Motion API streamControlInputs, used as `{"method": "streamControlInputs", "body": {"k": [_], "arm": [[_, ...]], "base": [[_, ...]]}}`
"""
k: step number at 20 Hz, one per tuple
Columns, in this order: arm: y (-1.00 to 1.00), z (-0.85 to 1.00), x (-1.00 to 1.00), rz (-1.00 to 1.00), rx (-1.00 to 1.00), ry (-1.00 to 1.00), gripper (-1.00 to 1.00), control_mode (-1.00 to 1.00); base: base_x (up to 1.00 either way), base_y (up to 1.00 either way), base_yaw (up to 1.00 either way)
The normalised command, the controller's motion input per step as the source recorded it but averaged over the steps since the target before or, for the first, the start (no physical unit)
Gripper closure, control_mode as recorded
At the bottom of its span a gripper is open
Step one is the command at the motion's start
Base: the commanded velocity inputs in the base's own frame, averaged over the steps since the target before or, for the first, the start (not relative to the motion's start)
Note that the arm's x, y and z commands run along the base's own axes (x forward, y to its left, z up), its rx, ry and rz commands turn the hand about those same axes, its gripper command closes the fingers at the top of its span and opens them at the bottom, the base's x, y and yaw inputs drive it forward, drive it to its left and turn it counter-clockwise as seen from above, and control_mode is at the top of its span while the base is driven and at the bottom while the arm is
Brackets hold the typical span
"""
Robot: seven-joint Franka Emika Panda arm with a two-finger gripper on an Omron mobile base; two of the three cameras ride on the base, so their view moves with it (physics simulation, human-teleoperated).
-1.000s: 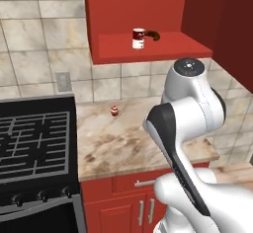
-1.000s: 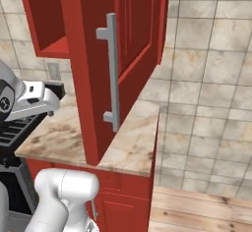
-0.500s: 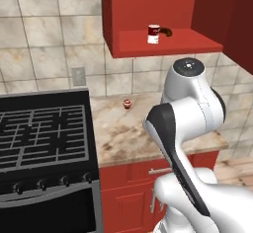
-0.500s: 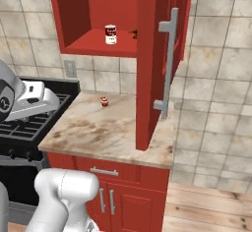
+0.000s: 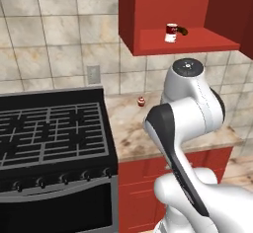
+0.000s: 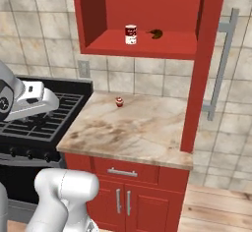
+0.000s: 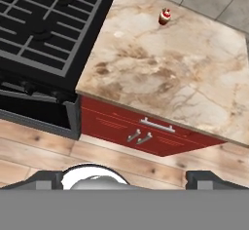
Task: Pick the canned food and boxed food from the counter and place them in the cabinets closest to them.
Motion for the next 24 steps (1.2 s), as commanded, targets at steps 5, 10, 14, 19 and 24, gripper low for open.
{"method": "streamControlInputs", "body": {"k": [5, 10, 14, 19, 24], "arm": [[0.00, 0.00, 0.00, 0.00, 0.00, 0.00, -1.00, 1.00], [0.00, 0.00, 0.00, 0.00, 0.00, 0.00, -1.00, 1.00], [0.00, 0.00, 0.00, 0.00, 0.00, 0.00, -1.00, 1.00], [0.00, 0.00, 0.00, 0.00, 0.00, 0.00, -1.00, 1.00], [0.00, 0.00, 0.00, 0.00, 0.00, 0.00, -1.00, 1.00]], "base": [[-0.10, 0.37, 0.00], [-0.11, 0.54, 0.00], [-0.14, 0.64, 0.00], [-0.15, 0.65, 0.00], [-0.18, 0.64, 0.00]]}}
